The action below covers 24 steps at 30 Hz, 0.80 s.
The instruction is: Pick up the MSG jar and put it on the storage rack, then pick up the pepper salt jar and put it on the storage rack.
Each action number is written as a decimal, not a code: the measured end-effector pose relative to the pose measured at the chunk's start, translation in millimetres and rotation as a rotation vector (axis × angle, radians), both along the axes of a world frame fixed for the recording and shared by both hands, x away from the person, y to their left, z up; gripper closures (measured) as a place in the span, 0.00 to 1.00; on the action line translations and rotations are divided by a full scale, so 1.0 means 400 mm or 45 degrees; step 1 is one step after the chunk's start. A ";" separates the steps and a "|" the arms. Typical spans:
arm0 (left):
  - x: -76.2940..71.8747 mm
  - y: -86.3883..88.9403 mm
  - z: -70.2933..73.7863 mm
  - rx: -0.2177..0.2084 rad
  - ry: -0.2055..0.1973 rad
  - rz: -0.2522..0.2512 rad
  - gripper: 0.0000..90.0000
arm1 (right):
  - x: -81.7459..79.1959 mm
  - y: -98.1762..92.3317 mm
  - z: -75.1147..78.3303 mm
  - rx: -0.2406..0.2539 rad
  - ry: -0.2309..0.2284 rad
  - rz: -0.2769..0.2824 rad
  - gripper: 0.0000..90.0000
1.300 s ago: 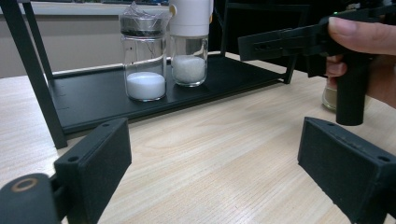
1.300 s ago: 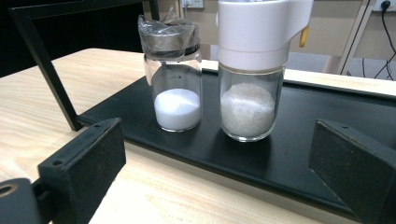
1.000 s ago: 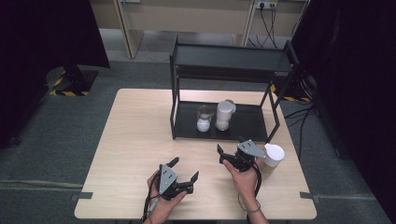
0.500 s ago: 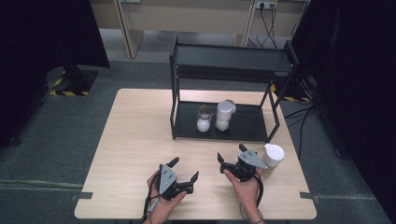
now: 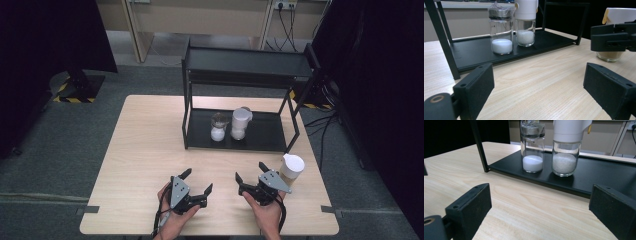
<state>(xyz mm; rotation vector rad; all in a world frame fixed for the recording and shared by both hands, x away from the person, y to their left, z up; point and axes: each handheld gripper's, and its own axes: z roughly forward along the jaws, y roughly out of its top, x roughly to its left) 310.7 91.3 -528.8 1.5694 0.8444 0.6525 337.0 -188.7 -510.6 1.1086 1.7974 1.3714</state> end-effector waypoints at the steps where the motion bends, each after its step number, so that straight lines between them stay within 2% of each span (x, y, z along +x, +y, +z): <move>1: 0.000 0.000 0.000 -0.001 0.000 0.000 0.10 | -0.004 -0.002 0.000 0.000 -0.002 -0.001 0.05; 24: 0.000 0.000 0.000 -0.002 -0.002 0.000 0.10 | -0.070 -0.039 -0.002 -0.017 -0.007 -0.008 0.05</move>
